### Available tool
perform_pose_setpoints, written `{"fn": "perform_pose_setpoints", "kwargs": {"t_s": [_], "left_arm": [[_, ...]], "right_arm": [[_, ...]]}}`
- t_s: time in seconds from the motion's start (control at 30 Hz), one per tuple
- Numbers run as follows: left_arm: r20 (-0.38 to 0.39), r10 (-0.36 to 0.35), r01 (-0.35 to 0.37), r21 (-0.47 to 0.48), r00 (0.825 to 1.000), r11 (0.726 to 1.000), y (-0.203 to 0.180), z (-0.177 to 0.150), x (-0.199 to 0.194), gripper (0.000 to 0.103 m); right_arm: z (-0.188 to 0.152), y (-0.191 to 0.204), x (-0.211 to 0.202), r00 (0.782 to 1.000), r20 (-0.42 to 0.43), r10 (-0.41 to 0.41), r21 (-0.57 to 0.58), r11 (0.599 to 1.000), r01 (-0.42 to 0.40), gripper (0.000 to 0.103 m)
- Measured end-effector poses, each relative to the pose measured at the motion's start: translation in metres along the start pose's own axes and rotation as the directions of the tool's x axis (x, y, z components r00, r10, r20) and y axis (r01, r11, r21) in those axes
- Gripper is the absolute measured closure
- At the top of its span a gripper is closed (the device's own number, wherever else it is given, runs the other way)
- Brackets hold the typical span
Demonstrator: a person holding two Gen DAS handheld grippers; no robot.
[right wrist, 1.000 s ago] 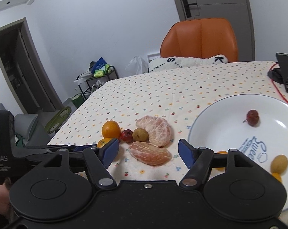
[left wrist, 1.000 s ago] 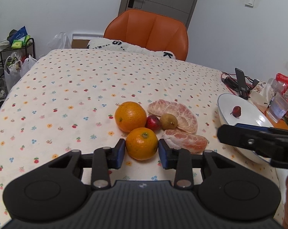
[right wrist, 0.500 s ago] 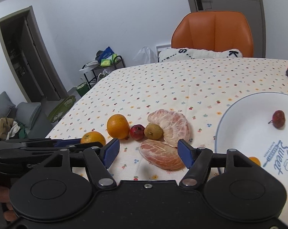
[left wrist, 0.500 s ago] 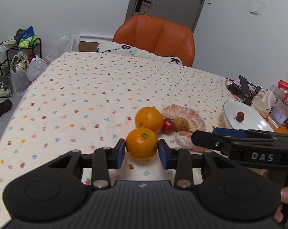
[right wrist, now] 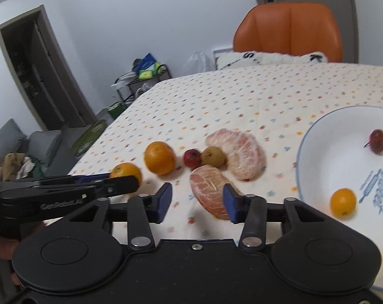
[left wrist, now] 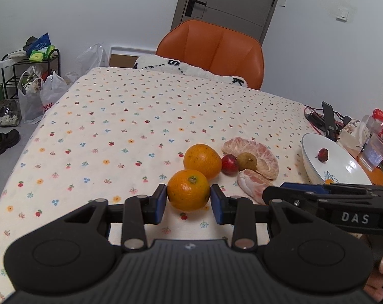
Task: Organize fruits
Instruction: 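Grasp a large orange with the left tool while the right tool grasps a peeled pomelo segment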
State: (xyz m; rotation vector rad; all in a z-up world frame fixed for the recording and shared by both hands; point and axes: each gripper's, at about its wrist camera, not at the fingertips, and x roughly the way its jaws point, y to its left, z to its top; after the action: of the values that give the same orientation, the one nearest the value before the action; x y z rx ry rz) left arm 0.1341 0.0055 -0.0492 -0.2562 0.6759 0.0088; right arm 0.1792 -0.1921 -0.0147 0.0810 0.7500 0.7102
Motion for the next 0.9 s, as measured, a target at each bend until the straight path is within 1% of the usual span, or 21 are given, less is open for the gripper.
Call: {"fn": "perform_pose_setpoints", "kwargs": {"t_s": [0.07,0.3,0.57,0.7,0.8,0.9], "left_arm": [[-0.001,0.001,-0.001,-0.002,1.000,1.000,0.002,0.000,0.000,0.067],[-0.004,0.002,-0.002,-0.003,1.000,1.000,0.005,0.001,0.001,0.067],[0.000,-0.010,0.010,0.001,1.000,1.000,0.007,0.003,0.001,0.067],[-0.001,-0.008,0.008,0.001,1.000,1.000,0.007,0.005,0.002,0.067],[0.001,-0.006,0.006,0.008,1.000,1.000,0.005,0.006,0.001,0.067],[0.006,-0.006,0.006,0.021,1.000,1.000,0.001,0.008,-0.001,0.067]], "right_arm": [[0.001,0.003,0.000,1.000,-0.002,0.001,-0.012,1.000,-0.001,0.062],[0.008,0.003,0.011,0.997,-0.003,-0.076,-0.048,0.996,0.075,0.060],[0.010,0.006,0.026,0.995,-0.033,-0.095,-0.088,0.992,0.092,0.060],[0.007,0.010,0.031,0.990,-0.058,-0.126,-0.120,0.986,0.118,0.059],[0.007,0.013,0.030,0.989,-0.060,-0.136,-0.136,0.983,0.127,0.065],[0.005,0.011,0.025,0.993,-0.068,-0.101,-0.120,0.989,0.092,0.067]]}}
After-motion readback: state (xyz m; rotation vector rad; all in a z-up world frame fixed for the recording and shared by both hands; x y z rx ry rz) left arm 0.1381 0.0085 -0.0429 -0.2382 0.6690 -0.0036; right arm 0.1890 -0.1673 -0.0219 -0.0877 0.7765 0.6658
